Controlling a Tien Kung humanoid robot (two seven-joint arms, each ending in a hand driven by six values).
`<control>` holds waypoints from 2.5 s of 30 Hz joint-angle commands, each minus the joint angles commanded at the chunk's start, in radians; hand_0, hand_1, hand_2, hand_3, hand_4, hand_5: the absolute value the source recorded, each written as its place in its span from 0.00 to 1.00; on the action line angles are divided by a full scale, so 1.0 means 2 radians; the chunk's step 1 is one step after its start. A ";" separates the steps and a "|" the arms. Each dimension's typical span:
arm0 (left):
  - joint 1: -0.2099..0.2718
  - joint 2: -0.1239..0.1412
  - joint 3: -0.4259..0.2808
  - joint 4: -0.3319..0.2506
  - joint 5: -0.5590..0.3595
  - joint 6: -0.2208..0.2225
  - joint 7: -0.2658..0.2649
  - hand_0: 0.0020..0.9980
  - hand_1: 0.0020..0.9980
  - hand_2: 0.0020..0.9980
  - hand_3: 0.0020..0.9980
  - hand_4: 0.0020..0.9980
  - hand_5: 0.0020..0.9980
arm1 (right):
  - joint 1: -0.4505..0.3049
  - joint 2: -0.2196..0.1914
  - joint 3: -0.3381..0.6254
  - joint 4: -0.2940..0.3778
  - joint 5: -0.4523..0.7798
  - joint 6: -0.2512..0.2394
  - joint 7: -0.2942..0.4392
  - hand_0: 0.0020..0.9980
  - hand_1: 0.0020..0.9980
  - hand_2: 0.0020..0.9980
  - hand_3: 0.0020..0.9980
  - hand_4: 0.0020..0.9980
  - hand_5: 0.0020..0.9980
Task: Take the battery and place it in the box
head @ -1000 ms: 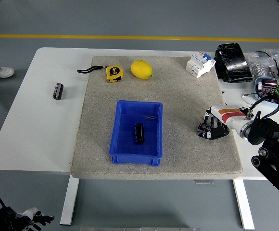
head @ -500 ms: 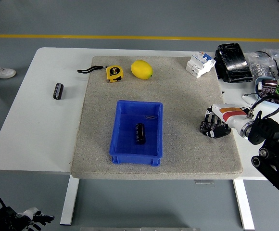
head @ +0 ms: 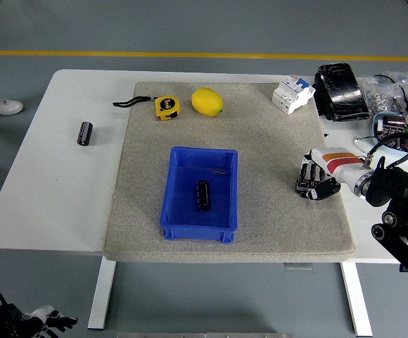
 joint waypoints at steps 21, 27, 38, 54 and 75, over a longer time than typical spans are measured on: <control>-0.001 0.002 0.002 0.000 -0.003 0.000 0.000 0.73 0.69 0.74 0.56 0.59 0.54 | 0.006 -0.002 0.007 0.015 -0.005 0.000 0.002 0.34 0.33 0.39 0.46 0.96 0.03; -0.002 0.003 0.002 0.000 -0.004 0.000 0.000 0.73 0.69 0.74 0.57 0.59 0.54 | 0.010 -0.005 0.008 0.021 -0.006 0.002 0.002 0.34 0.33 0.39 0.46 0.96 0.03; -0.003 0.003 0.000 0.000 -0.001 0.001 0.000 0.73 0.69 0.74 0.57 0.60 0.54 | 0.018 -0.005 0.003 0.032 -0.003 0.004 0.002 0.33 0.33 0.39 0.46 0.96 0.04; -0.002 0.006 -0.008 0.001 0.007 0.001 0.003 0.73 0.69 0.74 0.57 0.60 0.54 | 0.057 -0.011 -0.007 0.110 0.014 0.013 -0.003 0.32 0.32 0.38 0.46 0.96 0.05; -0.004 0.010 -0.019 -0.001 0.024 -0.004 0.008 0.74 0.69 0.74 0.57 0.60 0.54 | 0.159 0.052 -0.117 0.166 0.063 0.022 -0.003 0.34 0.36 0.42 0.48 0.86 0.11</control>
